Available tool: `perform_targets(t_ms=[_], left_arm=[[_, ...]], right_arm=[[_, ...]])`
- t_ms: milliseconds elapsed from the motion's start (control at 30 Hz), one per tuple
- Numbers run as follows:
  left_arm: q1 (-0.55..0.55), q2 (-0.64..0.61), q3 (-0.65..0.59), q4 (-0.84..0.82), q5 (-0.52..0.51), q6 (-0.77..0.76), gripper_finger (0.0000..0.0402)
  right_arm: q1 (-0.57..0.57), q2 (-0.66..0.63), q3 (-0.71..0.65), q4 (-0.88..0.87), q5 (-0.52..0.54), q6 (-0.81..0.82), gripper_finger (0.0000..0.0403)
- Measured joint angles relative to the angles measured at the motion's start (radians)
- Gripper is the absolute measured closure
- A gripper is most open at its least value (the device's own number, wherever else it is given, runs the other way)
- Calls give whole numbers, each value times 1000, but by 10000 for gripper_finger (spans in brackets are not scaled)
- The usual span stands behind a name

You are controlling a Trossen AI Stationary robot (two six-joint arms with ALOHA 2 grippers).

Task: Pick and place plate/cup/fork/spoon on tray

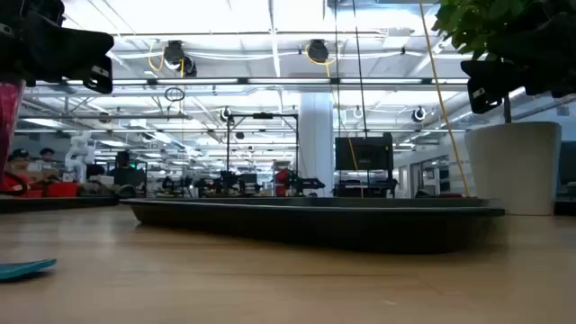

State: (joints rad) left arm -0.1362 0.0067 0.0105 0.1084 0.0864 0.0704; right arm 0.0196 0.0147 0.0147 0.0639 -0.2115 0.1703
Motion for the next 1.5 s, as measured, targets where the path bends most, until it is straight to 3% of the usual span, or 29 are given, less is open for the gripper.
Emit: perform_targets(t_ms=[1500], left_arm=[[0, 0, 0, 6, 0, -49, 380]], right_arm=[[0, 0, 0, 0, 0, 0, 234]])
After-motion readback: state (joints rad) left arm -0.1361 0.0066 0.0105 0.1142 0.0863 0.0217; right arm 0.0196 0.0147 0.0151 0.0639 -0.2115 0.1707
